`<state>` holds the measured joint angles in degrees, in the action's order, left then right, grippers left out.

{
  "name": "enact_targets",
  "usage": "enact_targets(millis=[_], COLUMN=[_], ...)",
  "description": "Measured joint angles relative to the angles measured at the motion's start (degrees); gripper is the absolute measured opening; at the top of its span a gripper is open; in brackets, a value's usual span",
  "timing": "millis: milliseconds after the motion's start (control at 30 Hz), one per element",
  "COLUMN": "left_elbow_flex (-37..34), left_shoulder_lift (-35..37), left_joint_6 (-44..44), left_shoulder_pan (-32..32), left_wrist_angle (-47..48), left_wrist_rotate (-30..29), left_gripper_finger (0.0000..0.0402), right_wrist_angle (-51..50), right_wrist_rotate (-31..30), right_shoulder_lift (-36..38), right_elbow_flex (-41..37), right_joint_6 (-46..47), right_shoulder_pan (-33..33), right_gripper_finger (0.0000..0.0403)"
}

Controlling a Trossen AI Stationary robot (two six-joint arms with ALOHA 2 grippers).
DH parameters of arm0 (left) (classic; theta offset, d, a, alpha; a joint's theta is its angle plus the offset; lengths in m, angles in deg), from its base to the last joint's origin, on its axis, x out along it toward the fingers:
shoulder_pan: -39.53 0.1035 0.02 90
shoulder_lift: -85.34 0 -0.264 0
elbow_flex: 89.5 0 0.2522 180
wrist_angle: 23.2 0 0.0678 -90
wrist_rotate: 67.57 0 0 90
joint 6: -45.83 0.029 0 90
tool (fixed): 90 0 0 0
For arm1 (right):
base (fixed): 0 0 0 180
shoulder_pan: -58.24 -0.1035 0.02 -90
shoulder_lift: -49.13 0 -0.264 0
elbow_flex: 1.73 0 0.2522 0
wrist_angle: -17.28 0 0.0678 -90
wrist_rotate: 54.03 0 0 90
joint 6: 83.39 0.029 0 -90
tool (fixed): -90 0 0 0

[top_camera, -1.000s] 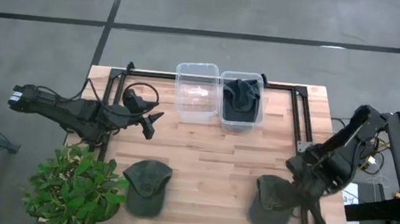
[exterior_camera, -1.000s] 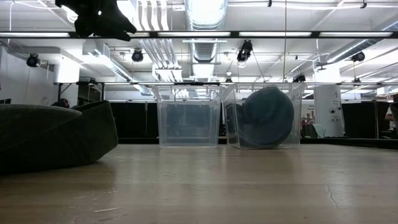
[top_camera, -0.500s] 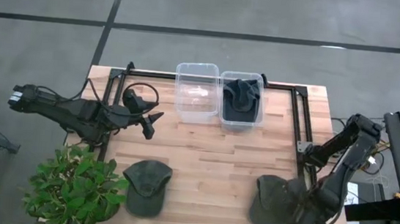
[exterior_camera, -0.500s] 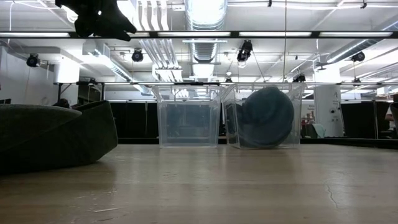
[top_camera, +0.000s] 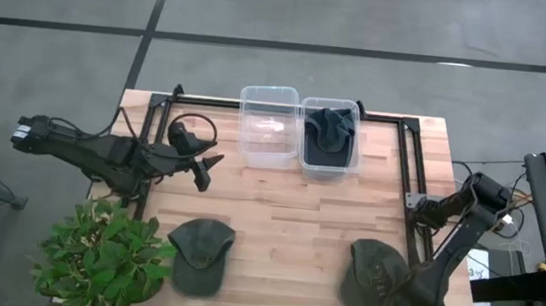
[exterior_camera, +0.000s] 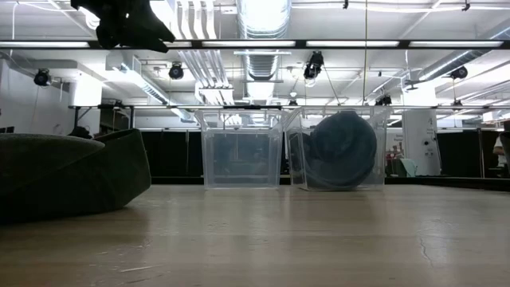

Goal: Pick & Place hat
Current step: Put the right dark gray cap into the left transparent bin

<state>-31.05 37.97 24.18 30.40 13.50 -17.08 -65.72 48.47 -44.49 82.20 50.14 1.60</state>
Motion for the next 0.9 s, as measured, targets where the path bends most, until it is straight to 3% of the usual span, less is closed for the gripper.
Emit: enact_targets(millis=[633, 900], left_elbow_flex=[0.0, 0.0], left_shoulder_lift=[0.0, 0.0], left_joint_6=[0.0, 0.0], left_shoulder_pan=[0.0, 0.0], left_wrist_angle=[-0.4, -1.9], left_wrist_rotate=[1.5, 1.6], left_gripper_finger=[0.0194, 0.0194], right_wrist_angle=[6.9, 11.7], right_wrist_rotate=[-0.5, -0.2], right_shoulder_lift=[-11.6, -12.8], right_elbow_flex=[-2.9, -5.5], right_joint_6=[-0.6, -6.0], right_shoulder_pan=[0.3, 1.7], right_gripper_finger=[0.0203, 0.0203])
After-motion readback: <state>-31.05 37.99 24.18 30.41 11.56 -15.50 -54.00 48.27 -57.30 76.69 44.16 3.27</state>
